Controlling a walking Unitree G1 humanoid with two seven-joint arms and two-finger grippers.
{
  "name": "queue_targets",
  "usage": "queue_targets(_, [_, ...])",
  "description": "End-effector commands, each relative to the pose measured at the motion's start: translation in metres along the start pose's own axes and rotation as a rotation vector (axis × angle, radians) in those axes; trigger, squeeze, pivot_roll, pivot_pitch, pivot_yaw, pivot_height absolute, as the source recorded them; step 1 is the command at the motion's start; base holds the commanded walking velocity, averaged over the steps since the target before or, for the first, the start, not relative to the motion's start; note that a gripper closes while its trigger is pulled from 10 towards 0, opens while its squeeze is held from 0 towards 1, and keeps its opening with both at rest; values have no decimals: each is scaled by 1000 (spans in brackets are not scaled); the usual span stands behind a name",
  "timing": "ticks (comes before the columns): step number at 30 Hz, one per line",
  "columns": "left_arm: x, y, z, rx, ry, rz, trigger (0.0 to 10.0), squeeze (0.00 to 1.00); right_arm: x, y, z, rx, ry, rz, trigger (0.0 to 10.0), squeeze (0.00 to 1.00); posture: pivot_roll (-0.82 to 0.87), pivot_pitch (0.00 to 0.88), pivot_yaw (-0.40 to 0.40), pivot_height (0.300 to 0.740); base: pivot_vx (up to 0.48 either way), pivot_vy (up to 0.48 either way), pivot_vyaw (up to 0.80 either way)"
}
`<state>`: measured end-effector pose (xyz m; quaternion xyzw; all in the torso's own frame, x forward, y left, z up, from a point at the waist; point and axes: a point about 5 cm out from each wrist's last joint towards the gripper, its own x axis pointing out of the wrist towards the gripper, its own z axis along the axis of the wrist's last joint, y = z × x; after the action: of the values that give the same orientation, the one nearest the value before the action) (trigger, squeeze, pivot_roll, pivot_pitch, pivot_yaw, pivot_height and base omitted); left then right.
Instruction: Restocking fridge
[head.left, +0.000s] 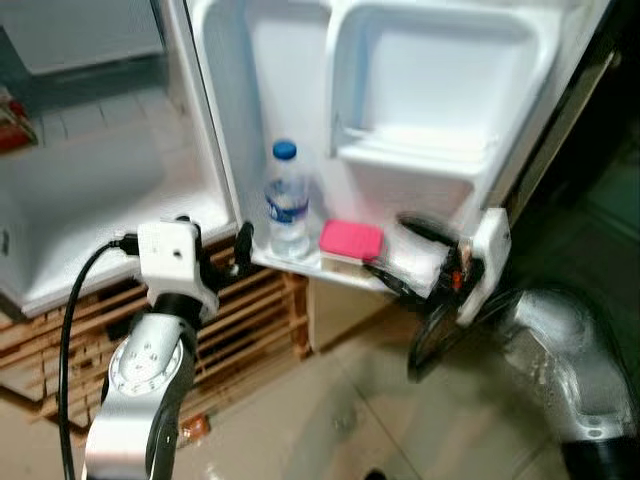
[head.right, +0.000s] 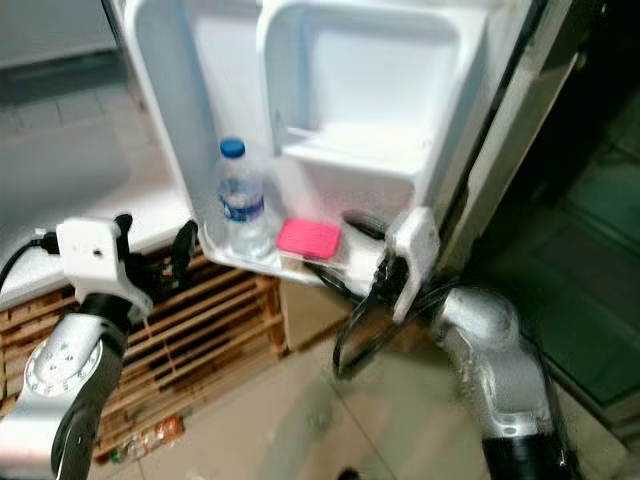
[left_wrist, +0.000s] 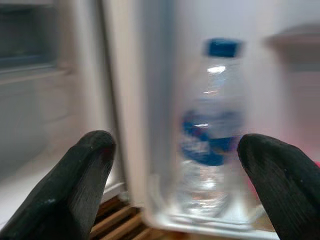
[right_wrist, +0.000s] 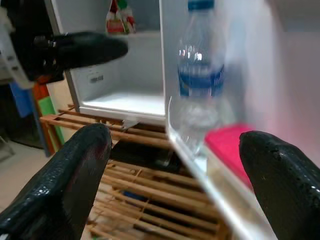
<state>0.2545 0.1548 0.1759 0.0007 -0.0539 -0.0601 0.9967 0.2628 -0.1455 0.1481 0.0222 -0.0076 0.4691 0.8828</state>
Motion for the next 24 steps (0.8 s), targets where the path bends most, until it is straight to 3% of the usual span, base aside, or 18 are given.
queue_targets(1, [0,-1,-6,-7,31,-18,10000,0,-1,1,-2,-16,8,5,10000,0,-144,0,46,740,0,0,0])
queue_targets(3, [-5,-1,-24,-16,110,-30,10000,0,-17,-1,-41,54,115,-156,10000,0,-146,0,50,740,0,0,0])
queue_targets(5, [-13,2,-36,-16,158,-30,10000,0,-32,0,-63,81,171,-306,10000,0,-149,0,50,740,0,0,0])
queue_targets(7, [-17,4,-39,-16,169,-27,10000,0,-36,2,-65,83,181,-343,10000,0,-149,0,50,740,0,0,0])
queue_targets(10, [-35,9,-48,-33,184,-1,10000,0,-55,4,-74,61,216,-522,10000,0,-150,0,44,740,0,0,0])
queue_targets(12, [-33,7,-44,-36,138,4,10000,0,-59,-2,-74,54,220,-575,10000,0,-151,0,34,740,0,0,0])
queue_targets(15, [-29,5,-40,-40,99,7,10000,0,-56,-7,-71,44,206,-594,10000,0,-153,0,29,740,0,0,0])
queue_targets(19, [-19,4,-37,-55,63,30,10000,0,-40,-24,-55,1,146,-612,10000,0,-161,0,18,740,0,-480,255])
queue_targets(24, [-13,-1,-38,-90,48,12,10000,0,-23,-28,-45,-17,113,-593,10000,0,-170,0,18,740,0,-480,491])
